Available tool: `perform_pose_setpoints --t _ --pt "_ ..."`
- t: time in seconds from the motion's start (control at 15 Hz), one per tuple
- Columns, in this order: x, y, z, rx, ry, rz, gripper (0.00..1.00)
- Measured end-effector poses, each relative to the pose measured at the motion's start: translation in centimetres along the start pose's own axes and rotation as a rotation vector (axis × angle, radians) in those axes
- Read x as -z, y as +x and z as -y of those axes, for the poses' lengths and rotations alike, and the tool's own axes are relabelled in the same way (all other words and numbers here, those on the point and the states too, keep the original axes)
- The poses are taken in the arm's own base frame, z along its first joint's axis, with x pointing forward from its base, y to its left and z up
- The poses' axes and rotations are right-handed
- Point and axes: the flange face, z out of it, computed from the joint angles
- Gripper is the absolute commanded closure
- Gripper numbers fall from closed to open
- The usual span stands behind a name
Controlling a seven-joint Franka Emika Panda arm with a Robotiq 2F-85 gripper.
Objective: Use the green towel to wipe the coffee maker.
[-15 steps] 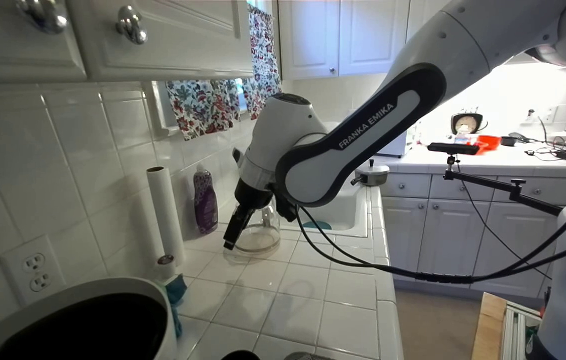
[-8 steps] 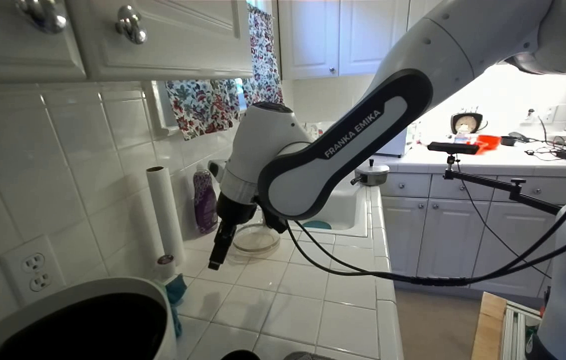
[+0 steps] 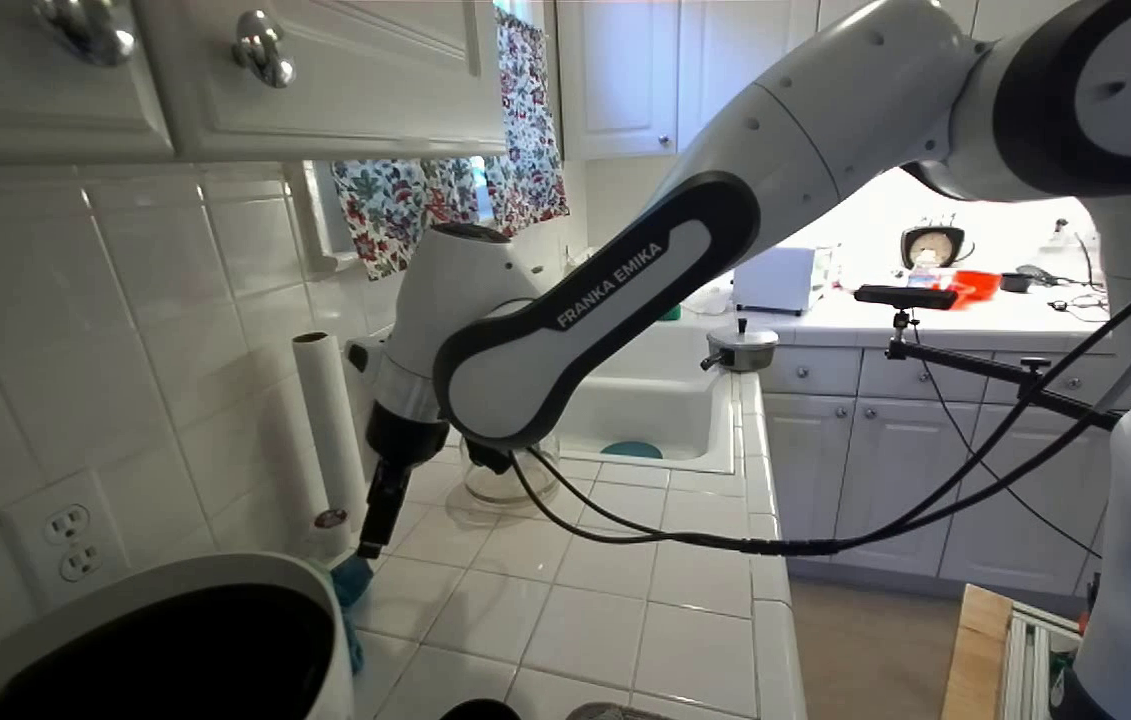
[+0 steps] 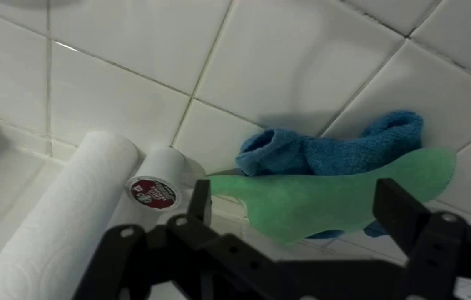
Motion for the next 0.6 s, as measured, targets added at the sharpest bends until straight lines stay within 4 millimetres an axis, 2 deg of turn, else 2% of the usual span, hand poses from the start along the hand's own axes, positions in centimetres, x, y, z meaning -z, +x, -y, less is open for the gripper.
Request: perform_pose_setpoints --t 0.33,0.6 --pt "-2.7 2.5 2.8 0.124 0.098 0.061 0.0" --pt "-4.2 4.5 3.4 0.173 0.134 0.039 0.0"
